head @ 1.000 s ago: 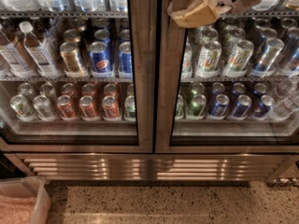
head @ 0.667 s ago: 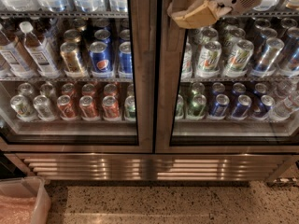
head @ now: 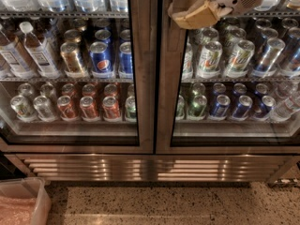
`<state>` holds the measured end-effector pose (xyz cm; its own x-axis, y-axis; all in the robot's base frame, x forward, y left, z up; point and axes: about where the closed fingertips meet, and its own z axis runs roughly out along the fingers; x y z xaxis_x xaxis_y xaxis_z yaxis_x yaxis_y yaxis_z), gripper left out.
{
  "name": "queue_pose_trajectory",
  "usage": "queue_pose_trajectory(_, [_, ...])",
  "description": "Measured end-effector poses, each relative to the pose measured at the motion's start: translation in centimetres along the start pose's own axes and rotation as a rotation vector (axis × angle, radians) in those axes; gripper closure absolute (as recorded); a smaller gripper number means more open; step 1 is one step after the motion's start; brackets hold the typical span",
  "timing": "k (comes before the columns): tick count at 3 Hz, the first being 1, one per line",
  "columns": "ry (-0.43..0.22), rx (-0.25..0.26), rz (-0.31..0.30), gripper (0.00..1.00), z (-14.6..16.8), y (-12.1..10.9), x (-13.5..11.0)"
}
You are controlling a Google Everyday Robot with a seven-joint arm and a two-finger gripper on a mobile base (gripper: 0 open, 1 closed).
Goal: Open right fridge door
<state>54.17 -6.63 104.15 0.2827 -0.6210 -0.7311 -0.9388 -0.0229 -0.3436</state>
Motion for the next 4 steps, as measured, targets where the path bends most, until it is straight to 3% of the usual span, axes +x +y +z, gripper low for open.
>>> queue_pose_trajectory(3, [-0.016, 0.007, 0.025, 1.00, -0.5, 0.4, -0.5])
queue_pose_trajectory(4, [-0.027, -0.010, 0.019, 1.00, -1.2, 1.7, -1.4])
